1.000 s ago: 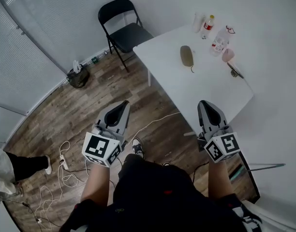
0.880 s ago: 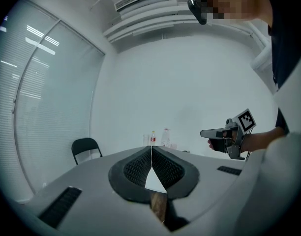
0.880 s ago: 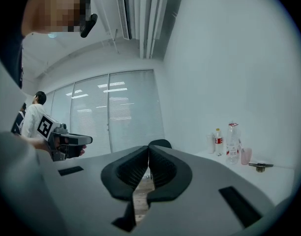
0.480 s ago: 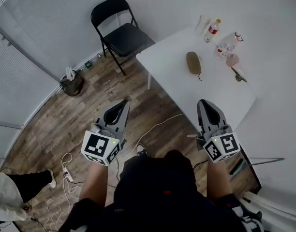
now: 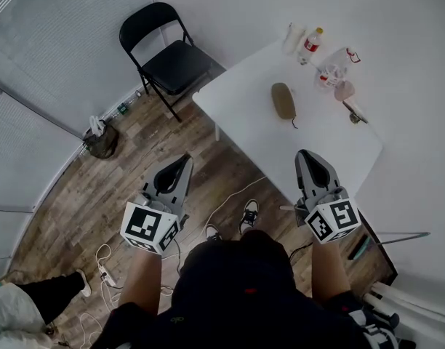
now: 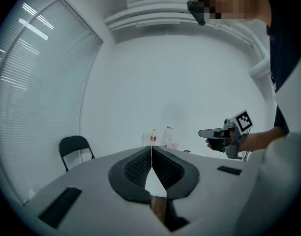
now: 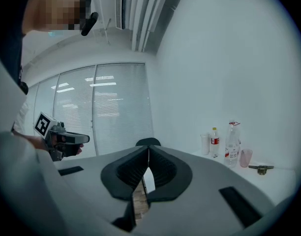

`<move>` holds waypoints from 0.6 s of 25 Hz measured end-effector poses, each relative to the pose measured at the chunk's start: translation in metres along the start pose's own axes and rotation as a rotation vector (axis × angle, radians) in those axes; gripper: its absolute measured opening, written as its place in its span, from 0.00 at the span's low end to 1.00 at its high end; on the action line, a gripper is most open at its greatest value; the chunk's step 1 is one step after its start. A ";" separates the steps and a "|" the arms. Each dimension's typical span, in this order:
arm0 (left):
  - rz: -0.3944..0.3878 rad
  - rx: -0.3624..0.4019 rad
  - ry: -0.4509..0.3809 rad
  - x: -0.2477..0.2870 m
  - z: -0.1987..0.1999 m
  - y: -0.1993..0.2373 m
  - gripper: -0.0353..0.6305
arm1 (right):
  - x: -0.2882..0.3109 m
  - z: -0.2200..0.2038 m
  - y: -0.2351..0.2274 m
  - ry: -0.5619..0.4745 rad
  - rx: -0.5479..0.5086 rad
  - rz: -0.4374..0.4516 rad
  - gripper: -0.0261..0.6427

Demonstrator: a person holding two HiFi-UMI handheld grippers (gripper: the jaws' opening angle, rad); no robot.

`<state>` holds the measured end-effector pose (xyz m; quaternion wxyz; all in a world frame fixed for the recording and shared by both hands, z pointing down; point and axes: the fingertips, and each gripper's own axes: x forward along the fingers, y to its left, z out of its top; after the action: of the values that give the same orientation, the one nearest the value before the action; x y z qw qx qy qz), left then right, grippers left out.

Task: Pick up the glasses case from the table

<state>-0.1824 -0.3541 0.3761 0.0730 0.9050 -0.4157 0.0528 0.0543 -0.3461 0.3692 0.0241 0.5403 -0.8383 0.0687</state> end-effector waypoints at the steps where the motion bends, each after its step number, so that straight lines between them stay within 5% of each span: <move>1: 0.001 -0.002 0.001 0.008 0.001 -0.001 0.09 | 0.003 0.000 -0.008 0.000 0.000 0.001 0.07; 15: 0.056 0.007 0.021 0.150 0.017 -0.042 0.09 | 0.049 -0.016 -0.152 0.047 0.023 0.053 0.07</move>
<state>-0.0530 -0.4418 0.3789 0.0727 0.8926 -0.4401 0.0656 0.1716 -0.4493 0.4043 0.0359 0.5163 -0.8508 0.0914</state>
